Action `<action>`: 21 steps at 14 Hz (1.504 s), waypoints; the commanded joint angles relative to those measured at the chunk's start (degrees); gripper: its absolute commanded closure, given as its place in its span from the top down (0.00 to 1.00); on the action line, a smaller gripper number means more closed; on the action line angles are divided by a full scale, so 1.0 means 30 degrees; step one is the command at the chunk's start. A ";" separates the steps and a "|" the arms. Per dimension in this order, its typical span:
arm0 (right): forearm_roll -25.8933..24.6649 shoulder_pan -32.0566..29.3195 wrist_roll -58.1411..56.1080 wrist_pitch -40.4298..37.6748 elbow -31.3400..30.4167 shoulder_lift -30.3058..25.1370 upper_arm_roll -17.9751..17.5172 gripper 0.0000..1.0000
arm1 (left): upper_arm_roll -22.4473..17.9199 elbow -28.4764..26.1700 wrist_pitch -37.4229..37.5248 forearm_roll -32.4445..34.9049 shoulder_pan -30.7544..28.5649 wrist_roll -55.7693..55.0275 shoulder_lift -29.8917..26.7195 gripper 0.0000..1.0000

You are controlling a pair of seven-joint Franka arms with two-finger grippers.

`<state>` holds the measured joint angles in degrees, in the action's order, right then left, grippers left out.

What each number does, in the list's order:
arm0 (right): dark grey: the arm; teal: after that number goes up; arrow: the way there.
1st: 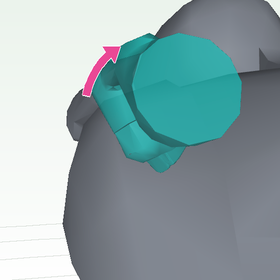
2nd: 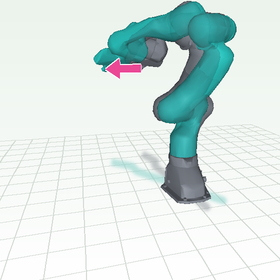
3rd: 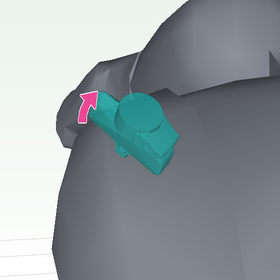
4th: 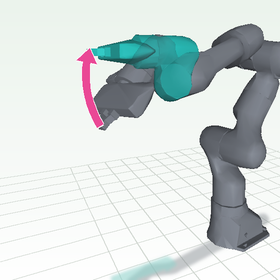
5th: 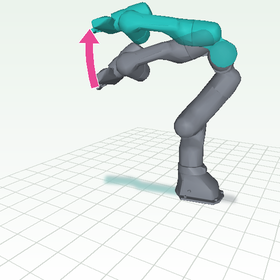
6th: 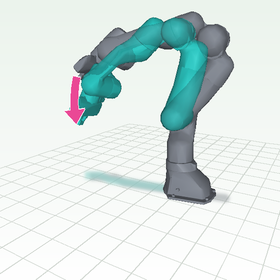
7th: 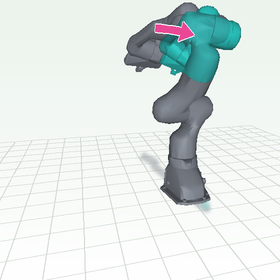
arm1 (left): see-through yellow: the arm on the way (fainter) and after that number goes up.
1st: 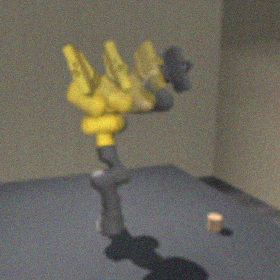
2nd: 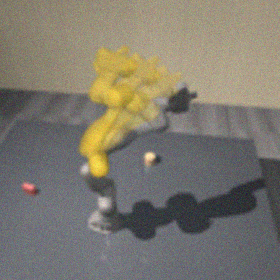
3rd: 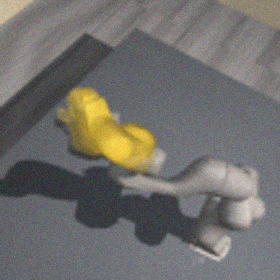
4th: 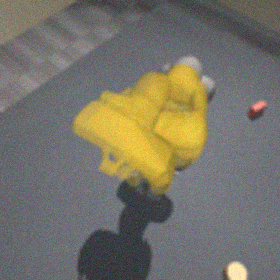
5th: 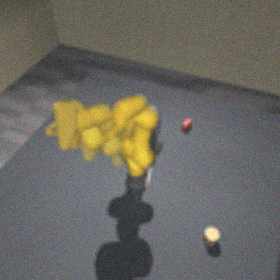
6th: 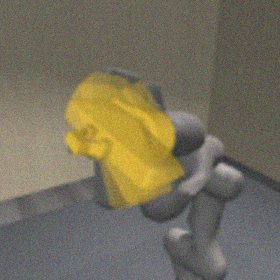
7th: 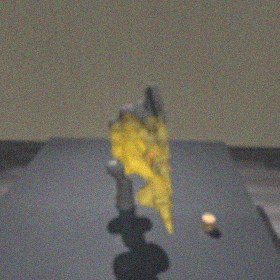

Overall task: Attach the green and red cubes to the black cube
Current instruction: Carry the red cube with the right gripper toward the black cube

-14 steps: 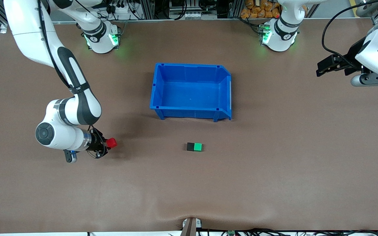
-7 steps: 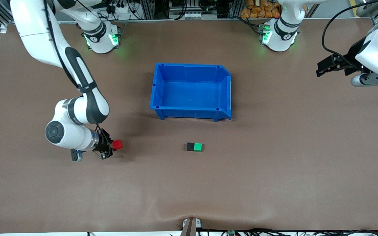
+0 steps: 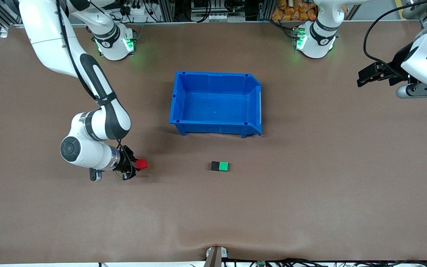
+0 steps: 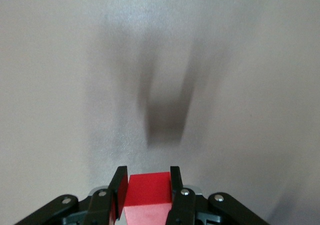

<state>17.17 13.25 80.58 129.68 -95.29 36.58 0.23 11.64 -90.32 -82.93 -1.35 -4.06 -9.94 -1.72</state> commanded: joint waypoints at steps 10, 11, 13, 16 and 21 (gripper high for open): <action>0.0399 0.1353 0.3343 0.0689 0.1471 0.1369 0.0099 0.00 | 0.0075 0.0195 0.0134 -0.0284 -0.0142 0.0060 0.0045 1.00; 0.0399 0.1557 0.3548 0.0835 0.1471 0.1399 0.0099 0.00 | 0.0075 0.0195 0.0134 -0.0284 -0.0171 0.0060 0.0045 1.00; 0.0428 0.1851 0.3726 0.0925 0.1501 0.1544 0.0129 0.00 | 0.0075 0.0195 0.0134 -0.0284 -0.0172 0.0060 0.0045 1.00; 0.0370 0.2290 0.4573 0.0896 0.1908 0.1867 0.0129 0.00 | 0.0075 0.0225 0.0134 -0.0284 -0.0201 0.0089 0.0045 1.00; 0.0399 0.2789 0.5278 0.0896 0.2467 0.2306 0.0129 0.00 | 0.0075 0.0195 0.0134 -0.0255 -0.0172 0.0060 0.0103 1.00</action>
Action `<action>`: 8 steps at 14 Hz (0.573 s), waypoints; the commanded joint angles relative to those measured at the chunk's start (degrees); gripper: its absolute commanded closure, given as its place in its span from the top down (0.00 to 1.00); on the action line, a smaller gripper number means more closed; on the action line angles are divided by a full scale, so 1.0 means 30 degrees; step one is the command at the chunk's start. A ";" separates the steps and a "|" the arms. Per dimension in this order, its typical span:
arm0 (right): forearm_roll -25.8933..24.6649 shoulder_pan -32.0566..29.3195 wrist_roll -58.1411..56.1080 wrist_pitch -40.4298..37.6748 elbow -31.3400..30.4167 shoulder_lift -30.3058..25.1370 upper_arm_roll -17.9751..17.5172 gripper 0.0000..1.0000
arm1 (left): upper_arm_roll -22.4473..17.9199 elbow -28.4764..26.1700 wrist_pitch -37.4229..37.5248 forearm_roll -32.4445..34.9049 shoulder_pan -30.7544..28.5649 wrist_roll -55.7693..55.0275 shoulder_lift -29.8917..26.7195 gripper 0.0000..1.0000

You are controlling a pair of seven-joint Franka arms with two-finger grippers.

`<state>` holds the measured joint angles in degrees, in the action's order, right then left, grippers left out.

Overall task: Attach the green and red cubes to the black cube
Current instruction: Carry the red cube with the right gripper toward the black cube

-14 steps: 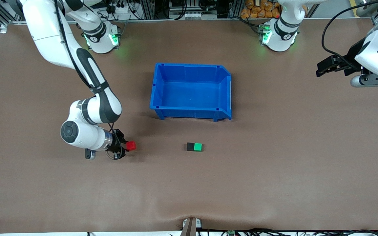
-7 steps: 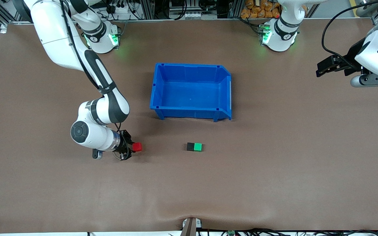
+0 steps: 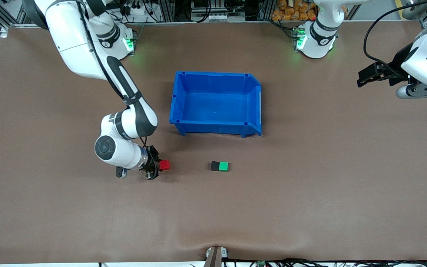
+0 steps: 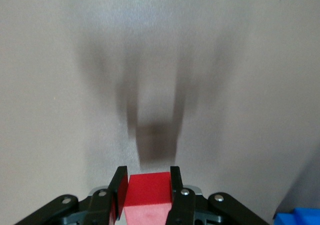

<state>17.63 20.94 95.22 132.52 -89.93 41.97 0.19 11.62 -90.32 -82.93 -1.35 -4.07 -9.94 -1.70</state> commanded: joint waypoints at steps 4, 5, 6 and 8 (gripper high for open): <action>0.0276 0.0490 0.1511 -0.0053 0.1119 0.0718 0.0141 0.00 | 0.0082 0.0254 0.0134 -0.0254 -0.0166 0.0060 0.0185 1.00; 0.0276 0.0548 0.1717 -0.0053 0.1352 0.0922 0.0112 0.00 | 0.0082 0.0225 0.0134 -0.0254 -0.0166 0.0060 0.0185 1.00; 0.0276 0.0665 0.2067 -0.0053 0.1731 0.1156 0.0111 0.00 | 0.0082 0.0225 0.0134 -0.0254 -0.0137 0.0060 0.0185 1.00; 0.0276 0.1016 0.2624 -0.0053 0.2317 0.1624 0.0112 0.00 | 0.0082 0.0254 0.0134 -0.0225 -0.0166 0.0060 0.0185 1.00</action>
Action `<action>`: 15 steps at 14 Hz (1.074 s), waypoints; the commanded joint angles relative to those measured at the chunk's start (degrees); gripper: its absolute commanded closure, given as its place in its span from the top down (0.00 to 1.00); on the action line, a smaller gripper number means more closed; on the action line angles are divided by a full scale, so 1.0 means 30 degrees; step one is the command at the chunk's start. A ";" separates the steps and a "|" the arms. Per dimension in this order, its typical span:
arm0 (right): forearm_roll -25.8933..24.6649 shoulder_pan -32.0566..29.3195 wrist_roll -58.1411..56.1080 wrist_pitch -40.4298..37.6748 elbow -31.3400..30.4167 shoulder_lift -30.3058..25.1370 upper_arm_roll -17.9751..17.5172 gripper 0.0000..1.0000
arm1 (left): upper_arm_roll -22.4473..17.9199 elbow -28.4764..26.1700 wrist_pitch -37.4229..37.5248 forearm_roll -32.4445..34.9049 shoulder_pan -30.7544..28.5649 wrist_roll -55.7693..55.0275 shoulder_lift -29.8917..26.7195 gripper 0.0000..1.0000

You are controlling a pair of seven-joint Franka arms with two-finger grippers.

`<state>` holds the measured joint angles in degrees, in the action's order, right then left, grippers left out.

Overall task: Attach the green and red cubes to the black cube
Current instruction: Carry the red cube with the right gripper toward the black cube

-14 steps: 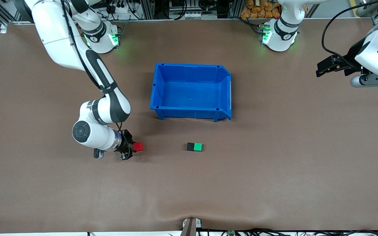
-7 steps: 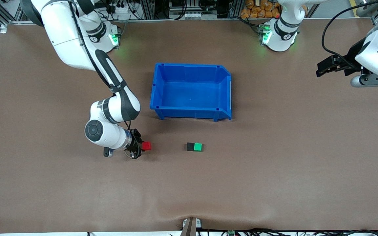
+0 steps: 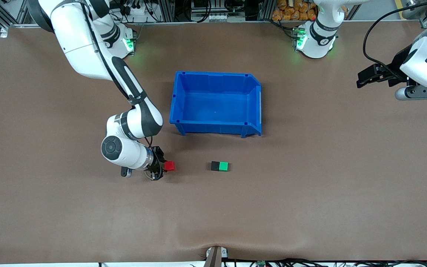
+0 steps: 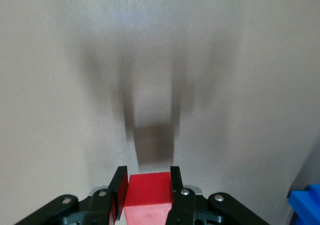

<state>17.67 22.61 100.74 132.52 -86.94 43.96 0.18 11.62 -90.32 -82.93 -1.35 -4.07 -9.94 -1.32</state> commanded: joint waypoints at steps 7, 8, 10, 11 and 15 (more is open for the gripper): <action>0.0263 0.1076 0.1925 -0.0053 0.2262 0.1460 0.0115 0.00 | 0.0081 0.0283 0.0105 -0.0225 -0.0166 0.0060 0.0031 1.00; 0.0263 0.1135 0.2071 -0.0053 0.2378 0.1519 0.0115 0.00 | 0.0081 0.0312 0.0105 -0.0196 -0.0137 0.0060 0.0031 1.00; 0.0263 0.1252 0.2247 -0.0053 0.2584 0.1578 0.0115 0.00 | 0.0081 0.0312 0.0047 -0.0196 -0.0166 0.0060 0.0031 1.00; 0.0263 0.1282 0.2335 -0.0053 0.2701 0.1607 0.0115 0.00 | 0.0081 0.0312 -0.0012 -0.0196 -0.0137 0.0060 0.0031 1.00; 0.0263 0.1604 0.2570 -0.0053 0.3286 0.2016 0.0115 0.00 | 0.0111 0.0283 -0.0012 -0.0195 -0.0137 0.0031 0.0060 1.00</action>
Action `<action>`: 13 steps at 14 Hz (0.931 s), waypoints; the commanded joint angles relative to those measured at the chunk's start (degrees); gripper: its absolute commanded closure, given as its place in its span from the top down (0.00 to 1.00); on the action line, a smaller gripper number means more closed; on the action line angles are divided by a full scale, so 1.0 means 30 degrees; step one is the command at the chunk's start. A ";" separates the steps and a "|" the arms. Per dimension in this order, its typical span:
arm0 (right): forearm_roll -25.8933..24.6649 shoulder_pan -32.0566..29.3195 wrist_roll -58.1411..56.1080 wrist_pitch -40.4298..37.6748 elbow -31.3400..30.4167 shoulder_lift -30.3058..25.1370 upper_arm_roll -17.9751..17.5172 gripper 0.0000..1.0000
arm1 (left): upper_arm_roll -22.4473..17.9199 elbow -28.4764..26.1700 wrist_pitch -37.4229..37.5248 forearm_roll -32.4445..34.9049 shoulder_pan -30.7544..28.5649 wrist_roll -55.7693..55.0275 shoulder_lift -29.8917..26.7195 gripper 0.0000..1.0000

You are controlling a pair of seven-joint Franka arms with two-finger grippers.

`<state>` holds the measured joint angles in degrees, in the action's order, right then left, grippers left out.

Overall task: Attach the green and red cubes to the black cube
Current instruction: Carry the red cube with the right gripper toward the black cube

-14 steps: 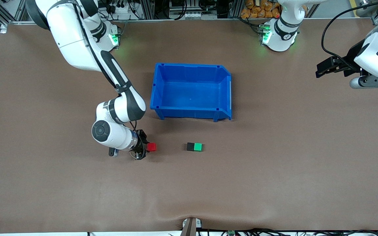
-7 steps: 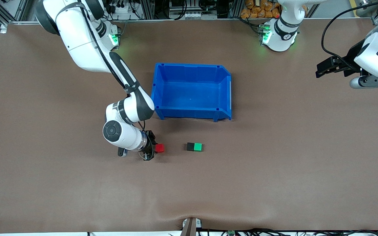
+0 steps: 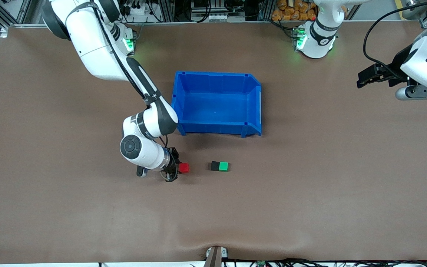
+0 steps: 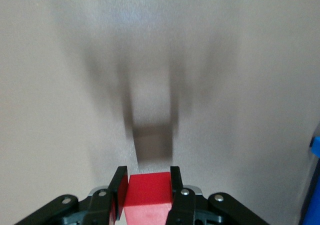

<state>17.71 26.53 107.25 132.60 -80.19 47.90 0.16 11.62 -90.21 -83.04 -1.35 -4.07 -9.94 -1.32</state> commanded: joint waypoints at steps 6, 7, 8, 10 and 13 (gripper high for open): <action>0.0250 0.0796 0.1250 -0.0080 0.1737 0.1170 0.0123 0.00 | 0.0138 0.0158 -0.0151 -0.0225 -0.0108 0.0031 0.0090 1.00; 0.0221 0.0884 0.1398 -0.0080 0.1913 0.1288 0.0123 0.00 | 0.0168 0.0158 -0.0151 -0.0225 -0.0108 0.0031 0.0119 1.00; 0.0250 0.0914 0.1458 -0.0080 0.2031 0.1347 0.0123 0.00 | 0.0168 0.0187 -0.0151 -0.0225 -0.0108 0.0031 0.0090 1.00; 0.0221 0.1089 0.1867 -0.0080 0.2352 0.1610 0.0123 0.00 | 0.0168 0.0187 -0.0151 -0.0225 -0.0049 0.0031 0.0119 1.00; 0.0221 0.1265 0.2014 -0.0080 0.2501 0.1728 0.0123 0.00 | 0.0197 0.0187 -0.0151 -0.0225 -0.0049 0.0031 0.0119 1.00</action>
<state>17.73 29.60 111.96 132.60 -75.18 51.58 0.15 11.88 -90.21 -83.37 -1.35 -4.01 -9.94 -1.24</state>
